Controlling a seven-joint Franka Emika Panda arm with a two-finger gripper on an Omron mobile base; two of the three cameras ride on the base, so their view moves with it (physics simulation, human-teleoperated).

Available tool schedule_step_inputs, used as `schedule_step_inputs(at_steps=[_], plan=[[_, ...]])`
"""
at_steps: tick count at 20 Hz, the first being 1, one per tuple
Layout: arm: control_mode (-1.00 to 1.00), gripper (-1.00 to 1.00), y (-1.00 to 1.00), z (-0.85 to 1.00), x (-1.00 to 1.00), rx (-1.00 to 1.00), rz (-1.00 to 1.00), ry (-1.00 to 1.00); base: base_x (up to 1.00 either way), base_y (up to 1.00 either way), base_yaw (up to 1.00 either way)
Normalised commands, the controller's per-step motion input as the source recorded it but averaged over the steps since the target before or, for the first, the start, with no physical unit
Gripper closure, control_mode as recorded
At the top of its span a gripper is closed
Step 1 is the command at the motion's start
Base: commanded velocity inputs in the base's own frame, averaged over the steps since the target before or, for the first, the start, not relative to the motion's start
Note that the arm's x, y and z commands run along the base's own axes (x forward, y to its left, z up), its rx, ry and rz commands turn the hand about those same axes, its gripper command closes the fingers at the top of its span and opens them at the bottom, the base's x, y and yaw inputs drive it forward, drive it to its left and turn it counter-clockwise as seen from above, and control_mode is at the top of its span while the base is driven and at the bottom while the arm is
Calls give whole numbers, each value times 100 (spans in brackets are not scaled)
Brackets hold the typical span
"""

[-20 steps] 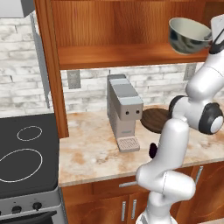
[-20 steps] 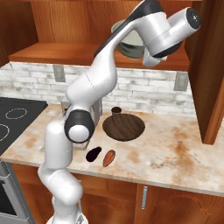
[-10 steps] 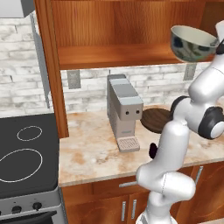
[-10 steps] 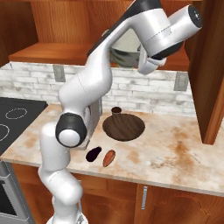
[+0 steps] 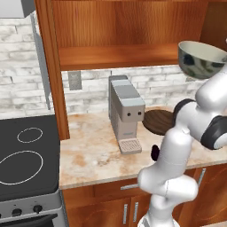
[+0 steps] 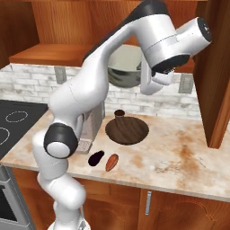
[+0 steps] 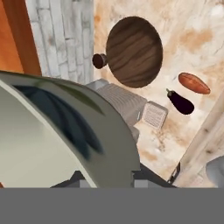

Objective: Pick both bowls and place them on the counter. Then place the eggplant in one bowl and place the sweet potato in the other bowl.

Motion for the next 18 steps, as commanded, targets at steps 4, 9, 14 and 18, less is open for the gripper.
schedule_step_inputs(at_steps=[4,9,14,18], plan=[[-100,100,15,-52,-63,-6,-4,0,0,0,0],[-100,100,12,-66,-29,-6,-15,0,0,0,0],[-100,100,0,-70,-2,0,-18,0,0,0,0],[-100,100,-12,-61,9,0,-18,0,0,0,0]])
